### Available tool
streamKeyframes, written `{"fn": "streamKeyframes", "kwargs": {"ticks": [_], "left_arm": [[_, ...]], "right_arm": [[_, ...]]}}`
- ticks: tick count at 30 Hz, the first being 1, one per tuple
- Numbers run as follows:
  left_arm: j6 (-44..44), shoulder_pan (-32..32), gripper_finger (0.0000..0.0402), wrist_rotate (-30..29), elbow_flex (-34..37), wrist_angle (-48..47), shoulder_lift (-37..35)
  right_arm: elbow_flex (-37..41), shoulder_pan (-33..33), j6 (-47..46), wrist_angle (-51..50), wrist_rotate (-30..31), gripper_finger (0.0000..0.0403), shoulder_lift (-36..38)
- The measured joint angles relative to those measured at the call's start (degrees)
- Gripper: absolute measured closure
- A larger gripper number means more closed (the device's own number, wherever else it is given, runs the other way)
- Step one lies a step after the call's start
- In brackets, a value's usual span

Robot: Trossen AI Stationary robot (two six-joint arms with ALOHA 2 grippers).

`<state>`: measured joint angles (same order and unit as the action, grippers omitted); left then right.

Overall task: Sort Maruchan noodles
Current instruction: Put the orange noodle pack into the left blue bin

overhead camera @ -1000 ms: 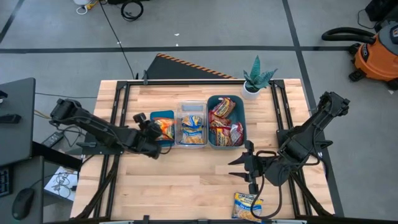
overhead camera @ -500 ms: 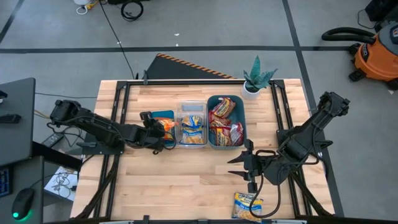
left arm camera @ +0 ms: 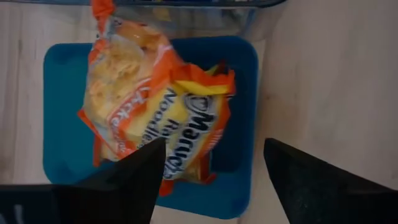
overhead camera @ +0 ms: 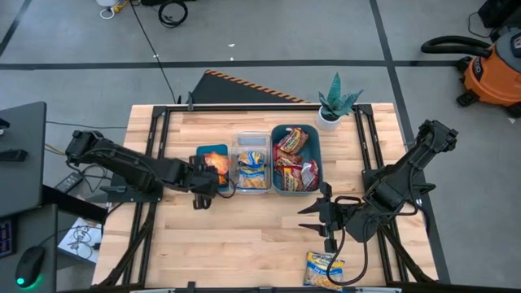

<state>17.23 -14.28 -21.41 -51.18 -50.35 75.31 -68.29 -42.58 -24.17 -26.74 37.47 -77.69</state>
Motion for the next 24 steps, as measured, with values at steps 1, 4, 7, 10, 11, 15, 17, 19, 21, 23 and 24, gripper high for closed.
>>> {"fn": "streamKeyframes", "kwargs": {"ticks": [1, 4, 7, 10, 11, 15, 17, 19, 21, 23, 24], "left_arm": [[0.33, -0.38, 0.0126, 0.10, -0.17, -0.14, 0.00], [1.66, -1.35, 0.0136, 0.13, -0.26, 0.09, 0.00], [4.30, -1.92, 0.0147, -6.19, -0.23, -0.28, 0.00], [8.50, -1.40, 0.0158, -14.77, 1.88, 3.27, 0.00], [9.24, -0.87, 0.0162, -16.39, 3.26, 5.53, 0.00], [8.44, 2.87, 0.0177, -14.30, 9.27, 16.02, 0.02], [7.61, 5.12, 0.0185, -10.75, 11.03, 18.06, 0.54], [6.73, 6.71, 0.0193, -8.14, 10.77, 16.38, 0.37], [6.03, 7.25, 0.0201, -6.93, 8.98, 12.25, -0.79], [4.66, 6.86, 0.0208, -7.42, 5.97, 9.45, -2.88], [4.02, 6.48, 0.0211, -7.98, 4.42, 8.81, -3.88]], "right_arm": [[0.00, -0.01, -0.16, 0.00, -0.02, 0.0244, 0.00], [0.00, -0.03, -0.31, 0.00, -0.48, 0.0244, 0.00], [0.00, -0.05, -0.32, 0.01, -1.05, 0.0244, 0.00], [0.02, 0.06, -0.29, 0.04, -1.02, 0.0244, 0.00], [0.02, 0.24, -0.26, 0.07, -1.02, 0.0244, 0.00], [0.02, 0.68, -0.28, 0.17, -1.00, 0.0244, 0.00], [0.02, 0.74, -0.29, 0.33, -1.02, 0.0244, 0.00], [0.02, 0.76, -0.30, 0.54, -1.02, 0.0244, 0.00], [0.02, 0.74, -0.57, 0.50, -1.05, 0.0244, 0.00], [0.02, 0.75, -1.75, 0.37, -1.55, 0.0244, 0.00], [0.02, 0.83, -2.54, -0.06, -2.89, 0.0244, 0.00]]}}
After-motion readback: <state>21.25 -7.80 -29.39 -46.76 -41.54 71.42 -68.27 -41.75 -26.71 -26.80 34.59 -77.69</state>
